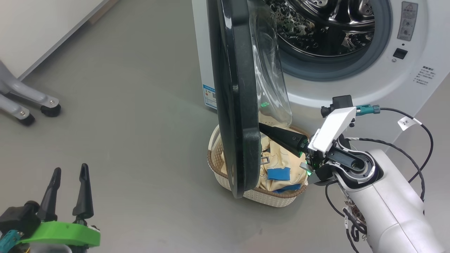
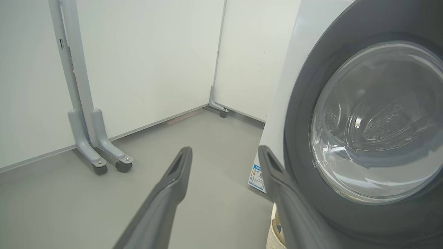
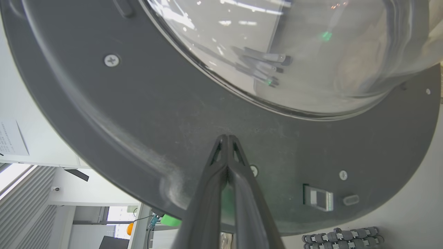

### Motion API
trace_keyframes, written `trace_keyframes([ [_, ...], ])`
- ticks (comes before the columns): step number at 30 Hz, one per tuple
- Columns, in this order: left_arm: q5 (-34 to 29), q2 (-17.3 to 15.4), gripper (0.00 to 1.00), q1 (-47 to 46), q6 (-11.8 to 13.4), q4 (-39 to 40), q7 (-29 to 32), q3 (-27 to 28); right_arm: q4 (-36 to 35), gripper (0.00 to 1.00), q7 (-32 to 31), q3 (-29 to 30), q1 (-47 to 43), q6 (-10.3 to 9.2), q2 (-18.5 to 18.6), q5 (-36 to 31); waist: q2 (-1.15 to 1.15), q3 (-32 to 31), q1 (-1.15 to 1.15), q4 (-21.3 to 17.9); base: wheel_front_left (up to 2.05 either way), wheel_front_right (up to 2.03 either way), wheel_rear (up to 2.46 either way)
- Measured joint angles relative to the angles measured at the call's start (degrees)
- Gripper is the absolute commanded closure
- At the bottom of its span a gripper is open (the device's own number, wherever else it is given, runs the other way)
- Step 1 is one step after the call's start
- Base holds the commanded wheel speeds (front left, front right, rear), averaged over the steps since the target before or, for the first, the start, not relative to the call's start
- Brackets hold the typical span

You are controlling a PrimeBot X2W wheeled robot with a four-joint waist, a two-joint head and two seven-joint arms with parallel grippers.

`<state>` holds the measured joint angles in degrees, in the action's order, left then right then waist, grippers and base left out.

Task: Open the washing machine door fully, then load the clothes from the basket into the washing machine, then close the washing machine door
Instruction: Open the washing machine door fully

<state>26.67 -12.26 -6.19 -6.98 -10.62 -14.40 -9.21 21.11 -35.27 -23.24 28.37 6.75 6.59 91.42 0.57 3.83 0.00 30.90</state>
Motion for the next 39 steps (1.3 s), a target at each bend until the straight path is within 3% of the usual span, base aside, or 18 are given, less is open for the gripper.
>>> trace_keyframes([
  [13, 0.00, -0.12, 0.00, 0.86, 0.00, 0.37, 0.00, 1.38, -1.29, 1.00, 0.08, 0.09, 0.01, 0.01, -0.57, -0.13, 0.00, -0.85, 0.00, -4.08, 0.00, 0.00, 0.00],
  [14, 0.00, -0.15, 0.00, 0.89, 0.00, 0.38, 0.00, 1.37, -1.40, 0.93, 0.16, 0.13, 0.01, 0.01, -0.54, -0.18, 0.00, -0.94, 0.00, -4.51, 0.00, 0.00, 0.00],
  [18, 0.00, -0.32, 0.00, 1.25, 0.00, 0.48, 0.00, 1.41, -2.27, 0.42, 0.76, 0.60, -0.01, 0.00, -0.24, -0.27, 0.00, -1.34, 0.00, -6.40, 0.00, 0.00, 0.00],
  [19, 0.00, -0.34, 0.00, 1.44, 0.00, 0.49, 0.00, 1.41, -2.46, 0.10, 0.81, 0.73, -0.02, 0.01, -0.10, -0.30, 0.00, -1.44, 0.00, -6.90, 0.00, 0.00, 0.00],
  [20, 0.00, -0.36, 0.00, 1.64, 0.00, 0.49, 0.00, 1.38, -2.64, 0.00, 0.81, 0.79, -0.04, 0.01, 0.03, -0.37, 0.00, -1.54, 0.00, -7.40, 0.00, 0.00, 0.00],
  [39, -0.52, -0.40, 0.00, 2.96, 0.00, 0.87, 0.00, 1.49, -9.33, 0.00, 6.76, 1.01, -2.87, 0.01, 4.37, -7.59, 0.00, -3.51, 0.00, -17.42, 0.00, 0.00, 0.00],
])
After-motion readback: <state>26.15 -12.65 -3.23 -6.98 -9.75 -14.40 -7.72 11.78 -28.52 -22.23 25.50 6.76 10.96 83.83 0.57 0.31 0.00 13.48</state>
